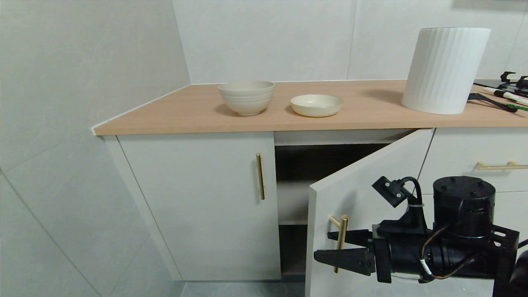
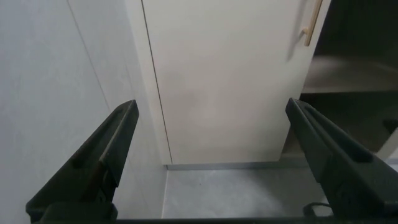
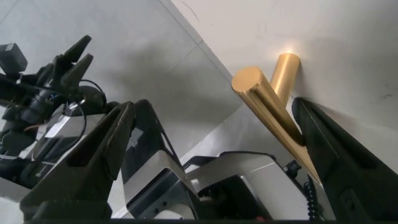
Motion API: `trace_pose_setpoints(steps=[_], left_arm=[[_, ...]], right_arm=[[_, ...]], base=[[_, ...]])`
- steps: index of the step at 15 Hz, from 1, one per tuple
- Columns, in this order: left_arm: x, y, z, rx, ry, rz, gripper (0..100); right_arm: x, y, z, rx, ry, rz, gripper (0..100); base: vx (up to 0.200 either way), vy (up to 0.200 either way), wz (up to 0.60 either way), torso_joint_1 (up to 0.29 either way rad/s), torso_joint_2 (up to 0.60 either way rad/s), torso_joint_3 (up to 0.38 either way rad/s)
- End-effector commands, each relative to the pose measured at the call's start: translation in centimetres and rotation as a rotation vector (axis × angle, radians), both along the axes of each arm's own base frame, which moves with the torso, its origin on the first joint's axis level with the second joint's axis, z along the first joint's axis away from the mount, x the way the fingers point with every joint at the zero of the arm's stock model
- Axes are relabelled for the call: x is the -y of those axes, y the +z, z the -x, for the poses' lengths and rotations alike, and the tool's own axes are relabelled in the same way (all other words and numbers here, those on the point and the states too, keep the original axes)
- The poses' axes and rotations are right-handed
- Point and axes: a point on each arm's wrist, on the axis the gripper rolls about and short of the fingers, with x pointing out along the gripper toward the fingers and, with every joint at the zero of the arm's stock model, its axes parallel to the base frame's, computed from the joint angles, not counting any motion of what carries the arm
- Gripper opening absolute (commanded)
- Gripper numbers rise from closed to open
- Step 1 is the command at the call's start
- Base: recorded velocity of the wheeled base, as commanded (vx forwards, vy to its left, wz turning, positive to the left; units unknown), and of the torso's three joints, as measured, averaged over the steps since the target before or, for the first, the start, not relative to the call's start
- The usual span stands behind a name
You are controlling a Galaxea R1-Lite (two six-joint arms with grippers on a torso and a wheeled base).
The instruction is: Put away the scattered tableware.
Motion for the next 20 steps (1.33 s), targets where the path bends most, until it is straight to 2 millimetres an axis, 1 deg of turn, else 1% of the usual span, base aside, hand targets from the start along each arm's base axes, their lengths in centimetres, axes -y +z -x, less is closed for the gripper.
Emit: trace_pose_setpoints(steps=[1, 3, 4, 5, 6, 7, 8, 9, 10, 11, 12, 13, 14, 15, 16, 18, 19, 20], left_arm=[[0.0, 0.0, 0.0, -0.001, -0.001, -0.004, 100], [0.0, 0.0, 0.0, 0.006, -0.006, -0.046, 100], [0.1, 0.7, 0.2, 0.03, -0.025, -0.064, 100], [0.2, 2.6, 0.7, 0.07, -0.088, -0.063, 100], [0.3, 3.8, 0.8, 0.057, -0.141, -0.056, 100], [0.5, 6.9, 0.7, 0.02, -0.234, -0.021, 100], [0.7, 9.4, -0.4, -0.051, -0.326, 0.019, 100], [0.8, 10.4, -1.4, -0.09, -0.37, 0.03, 100], [1.1, 12.7, -4.5, -0.198, -0.48, 0.061, 100], [1.2, 14.0, -7.6, -0.286, -0.549, 0.091, 100], [1.6, 14.7, -10.6, -0.366, -0.618, 0.12, 100], [1.9, 14.9, -12.1, -0.409, -0.658, 0.132, 100], [3.3, 14.4, -16.1, -0.534, -0.735, 0.15, 100], [4.5, 13.6, -18.5, -0.591, -0.777, 0.159, 100], [5.6, 12.6, -20.3, -0.621, -0.81, 0.165, 100], [8.6, 10.2, -23.3, -0.678, -0.875, 0.207, 100], [9.4, 9.6, -23.9, -0.695, -0.891, 0.221, 100], [11.3, 7.8, -24.8, -0.739, -0.927, 0.252, 100]], right_arm=[[0.5, -0.3, 0.2, 0.013, -0.015, -0.01, 100], [0.6, -0.3, 0.3, 0.018, -0.015, -0.014, 100], [0.6, -0.3, 0.3, 0.017, -0.015, -0.013, 100], [0.6, -0.3, 0.3, 0.017, -0.015, -0.013, 100], [0.6, -0.4, 0.3, 0.015, -0.015, -0.012, 100], [0.6, -0.4, 0.3, 0.015, -0.015, -0.012, 100], [0.6, -0.4, 0.2, 0.015, -0.015, -0.012, 100], [0.6, -0.3, 0.2, 0.017, -0.016, -0.013, 100], [0.6, -0.3, 0.2, 0.017, -0.018, -0.013, 100], [0.6, -0.3, 0.2, 0.017, -0.018, -0.013, 100], [0.6, -0.3, 0.2, 0.017, -0.018, -0.013, 100], [0.6, -0.3, 0.2, 0.017, -0.018, -0.013, 100], [0.6, -0.3, 0.2, 0.017, -0.018, -0.013, 100], [0.6, -0.3, 0.3, 0.019, -0.016, -0.014, 100], [0.6, -0.2, 0.3, 0.02, -0.016, -0.015, 100], [0.6, -0.3, 0.3, 0.019, -0.016, -0.014, 100], [0.6, -0.3, 0.3, 0.019, -0.016, -0.014, 100], [0.6, -0.2, 0.3, 0.02, -0.016, -0.015, 100]], base=[[0.0, 0.0, 0.0, 0.0, 0.0, 0.0], [0.0, 0.0, 0.0, 0.0, 0.0, 0.0], [0.0, 0.0, 0.0, 0.0, 0.0, 0.0], [0.0, 0.0, 0.0, 0.0, 0.0, 0.0], [0.0, 0.0, 0.0, 0.0, 0.0, 0.0], [0.0, 0.0, 0.0, 0.0, 0.0, 0.0], [0.0, 0.0, 0.0, 0.0, 0.0, 0.0], [0.0, 0.0, 0.0, 0.0, 0.0, 0.0], [0.0, 0.0, 0.0, 0.0, 0.0, 0.0], [0.0, 0.0, 0.0, 0.0, 0.0, 0.0], [0.0, 0.0, 0.0, 0.0, 0.0, 0.0], [0.0, 0.0, 0.0, 0.0, 0.0, 0.0], [0.0, 0.0, 0.0, 0.0, 0.0, 0.0], [0.0, 0.0, 0.0, 0.0, 0.0, 0.0], [0.0, 0.0, 0.0, 0.0, 0.0, 0.0], [0.0, 0.0, 0.0, 0.0, 0.0, 0.0], [0.0, 0.0, 0.0, 0.0, 0.0, 0.0], [0.0, 0.0, 0.0, 0.0, 0.0, 0.0]])
